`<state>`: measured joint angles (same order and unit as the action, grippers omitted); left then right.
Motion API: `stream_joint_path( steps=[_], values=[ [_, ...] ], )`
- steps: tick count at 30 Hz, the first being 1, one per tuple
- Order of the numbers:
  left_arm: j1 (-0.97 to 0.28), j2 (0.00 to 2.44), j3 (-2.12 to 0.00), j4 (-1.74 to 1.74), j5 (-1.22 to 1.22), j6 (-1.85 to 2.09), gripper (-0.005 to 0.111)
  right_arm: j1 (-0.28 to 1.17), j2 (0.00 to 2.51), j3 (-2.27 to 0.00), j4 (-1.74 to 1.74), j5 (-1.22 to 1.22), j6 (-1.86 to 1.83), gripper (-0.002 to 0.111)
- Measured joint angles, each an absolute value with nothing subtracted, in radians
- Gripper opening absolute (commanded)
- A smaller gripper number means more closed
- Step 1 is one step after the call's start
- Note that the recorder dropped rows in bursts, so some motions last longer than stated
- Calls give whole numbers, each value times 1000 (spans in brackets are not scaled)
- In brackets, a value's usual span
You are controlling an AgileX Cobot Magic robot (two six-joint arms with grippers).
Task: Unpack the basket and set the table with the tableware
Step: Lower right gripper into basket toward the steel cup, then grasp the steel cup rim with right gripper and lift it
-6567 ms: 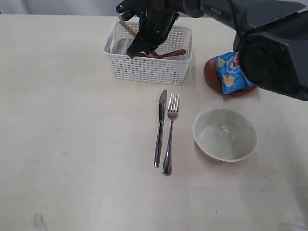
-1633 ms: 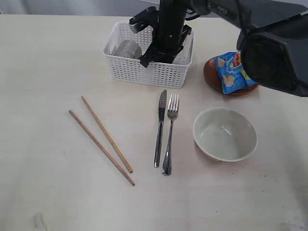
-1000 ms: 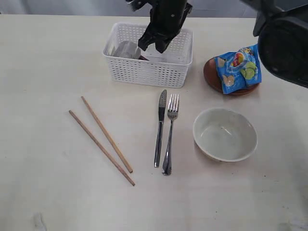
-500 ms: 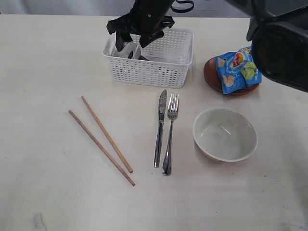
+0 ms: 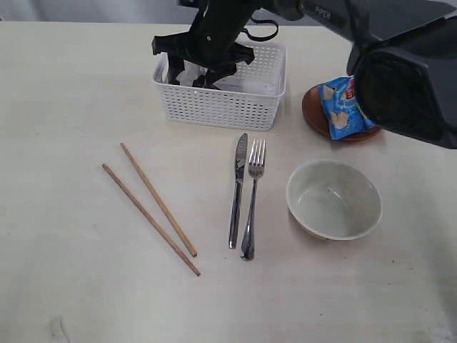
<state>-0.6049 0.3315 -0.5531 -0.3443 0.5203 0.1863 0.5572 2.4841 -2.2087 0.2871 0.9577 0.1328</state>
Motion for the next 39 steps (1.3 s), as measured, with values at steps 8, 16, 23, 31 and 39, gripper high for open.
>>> stream_joint_path(
  steps=[8,16,23,31,39],
  values=[
    [-605,332,-553,-344,522,186,0,562,2504,-2211,295,948,172,68],
    [-605,332,-553,-346,522,186,0,562,2517,-2219,299,955,156,73],
    [-605,332,-553,-346,522,186,0,562,2547,-2214,282,989,106,91],
    [-605,332,-553,-348,522,186,0,562,2547,-2213,267,981,88,35],
    [-605,332,-553,-348,524,186,0,562,2544,-2212,267,975,-19,0]
  ],
)
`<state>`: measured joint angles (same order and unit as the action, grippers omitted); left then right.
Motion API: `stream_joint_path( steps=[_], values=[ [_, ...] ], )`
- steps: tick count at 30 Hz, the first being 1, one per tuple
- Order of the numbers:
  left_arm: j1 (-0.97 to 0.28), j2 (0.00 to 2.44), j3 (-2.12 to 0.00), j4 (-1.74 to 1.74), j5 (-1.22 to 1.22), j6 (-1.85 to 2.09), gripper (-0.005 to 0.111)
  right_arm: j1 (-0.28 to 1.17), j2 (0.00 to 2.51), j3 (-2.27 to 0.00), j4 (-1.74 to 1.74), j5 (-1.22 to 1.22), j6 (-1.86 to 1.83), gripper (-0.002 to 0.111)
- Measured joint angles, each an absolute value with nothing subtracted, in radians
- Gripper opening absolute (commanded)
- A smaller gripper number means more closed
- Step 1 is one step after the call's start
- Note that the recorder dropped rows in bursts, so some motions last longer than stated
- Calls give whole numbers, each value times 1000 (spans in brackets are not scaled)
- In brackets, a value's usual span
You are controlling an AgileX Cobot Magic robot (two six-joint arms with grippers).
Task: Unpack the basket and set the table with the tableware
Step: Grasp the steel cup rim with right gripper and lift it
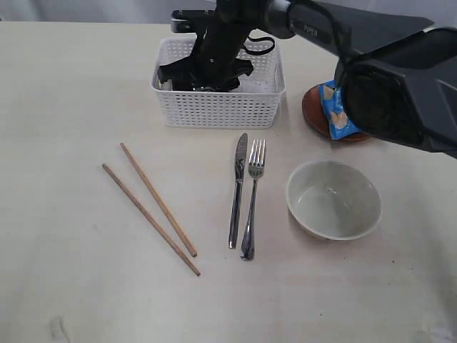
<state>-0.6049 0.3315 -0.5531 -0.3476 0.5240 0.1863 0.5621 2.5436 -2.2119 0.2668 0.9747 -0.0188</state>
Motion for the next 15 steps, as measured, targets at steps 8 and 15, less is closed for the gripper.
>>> stream_joint_path(
  steps=[8,15],
  values=[
    [-605,332,-553,-348,524,186,0,562,2432,-2207,267,999,-86,-1],
    [-605,332,-553,-348,524,186,0,564,2394,-2207,265,1060,-115,-1]
  ],
)
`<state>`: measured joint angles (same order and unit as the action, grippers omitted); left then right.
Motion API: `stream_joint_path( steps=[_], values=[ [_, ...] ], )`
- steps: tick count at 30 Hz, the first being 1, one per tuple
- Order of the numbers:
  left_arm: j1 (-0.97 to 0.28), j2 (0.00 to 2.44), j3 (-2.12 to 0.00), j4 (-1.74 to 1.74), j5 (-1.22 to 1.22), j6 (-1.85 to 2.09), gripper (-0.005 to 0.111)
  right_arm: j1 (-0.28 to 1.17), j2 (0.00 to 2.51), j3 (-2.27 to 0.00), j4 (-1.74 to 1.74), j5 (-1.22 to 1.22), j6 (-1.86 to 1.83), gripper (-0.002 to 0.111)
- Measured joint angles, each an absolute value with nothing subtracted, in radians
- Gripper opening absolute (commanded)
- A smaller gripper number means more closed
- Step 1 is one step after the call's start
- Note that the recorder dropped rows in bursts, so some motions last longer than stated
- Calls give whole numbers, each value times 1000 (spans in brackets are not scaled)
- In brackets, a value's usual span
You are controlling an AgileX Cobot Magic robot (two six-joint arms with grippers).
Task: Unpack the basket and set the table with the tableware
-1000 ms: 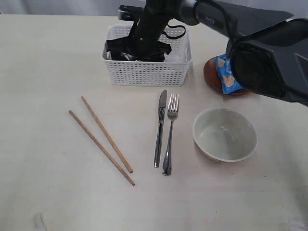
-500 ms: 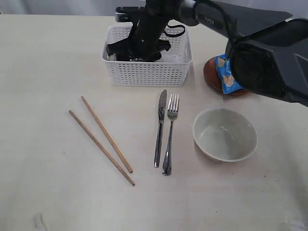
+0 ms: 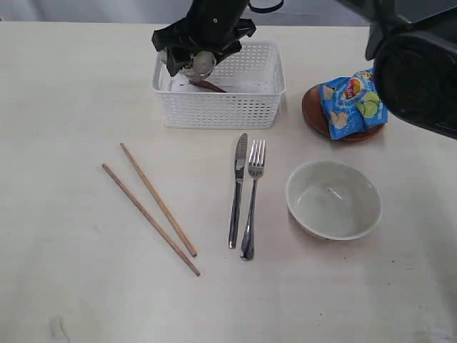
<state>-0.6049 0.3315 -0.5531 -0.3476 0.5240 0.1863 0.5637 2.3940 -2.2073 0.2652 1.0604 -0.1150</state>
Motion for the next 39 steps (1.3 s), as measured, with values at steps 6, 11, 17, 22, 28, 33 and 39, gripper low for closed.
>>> stream_joint_path(
  steps=[6,11,17,22,28,33,39],
  values=[
    [-605,332,-553,-330,524,184,0,601,2190,-1940,262,815,-193,-1],
    [-605,334,-463,-323,312,59,0,610,1822,-1377,419,376,-421,-1],
    [-605,681,-468,-323,40,-131,0,739,1603,-1073,488,249,-598,-1],
    [-605,948,-661,-323,149,-75,0,776,1562,-1062,492,247,-603,-1],
    [-483,1126,-880,-327,300,-7,0,781,1560,-1041,490,245,-606,-1],
    [-324,1195,-899,-587,388,214,0,781,1560,-1011,482,225,-612,-1],
    [-258,1391,-899,-1344,769,903,0,790,1560,-1010,480,196,-623,-1]
  ],
)
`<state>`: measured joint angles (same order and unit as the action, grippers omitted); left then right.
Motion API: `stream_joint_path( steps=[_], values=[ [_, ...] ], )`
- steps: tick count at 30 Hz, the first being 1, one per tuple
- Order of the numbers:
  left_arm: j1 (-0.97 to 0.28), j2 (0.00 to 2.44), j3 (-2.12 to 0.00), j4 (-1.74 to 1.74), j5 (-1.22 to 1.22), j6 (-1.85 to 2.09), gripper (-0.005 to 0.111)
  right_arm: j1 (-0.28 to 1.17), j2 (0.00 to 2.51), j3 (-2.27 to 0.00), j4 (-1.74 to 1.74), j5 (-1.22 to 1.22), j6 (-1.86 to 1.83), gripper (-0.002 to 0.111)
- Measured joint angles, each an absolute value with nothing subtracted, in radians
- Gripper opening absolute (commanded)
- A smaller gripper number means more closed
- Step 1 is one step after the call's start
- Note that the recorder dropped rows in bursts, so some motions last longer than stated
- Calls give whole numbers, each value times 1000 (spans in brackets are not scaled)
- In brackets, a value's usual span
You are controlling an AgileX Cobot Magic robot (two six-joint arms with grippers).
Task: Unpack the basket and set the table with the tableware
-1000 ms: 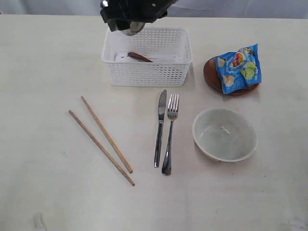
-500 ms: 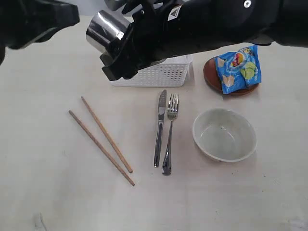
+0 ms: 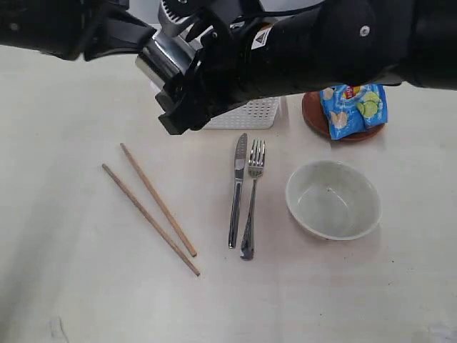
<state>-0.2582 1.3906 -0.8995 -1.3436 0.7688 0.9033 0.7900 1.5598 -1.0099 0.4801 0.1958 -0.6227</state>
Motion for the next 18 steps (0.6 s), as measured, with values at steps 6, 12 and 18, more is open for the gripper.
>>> stream_joint_path(
  steps=[6,12,18],
  values=[
    [-245,1485,-899,-1447,794,1044,0,790,1560,-1010,480,202,-624,-1],
    [-245,1485,-899,-1526,842,1135,0,790,1563,-1010,480,189,-624,-1],
    [-245,1485,-899,-1536,913,1173,0,790,1606,-1010,482,180,-624,-1]
  ],
)
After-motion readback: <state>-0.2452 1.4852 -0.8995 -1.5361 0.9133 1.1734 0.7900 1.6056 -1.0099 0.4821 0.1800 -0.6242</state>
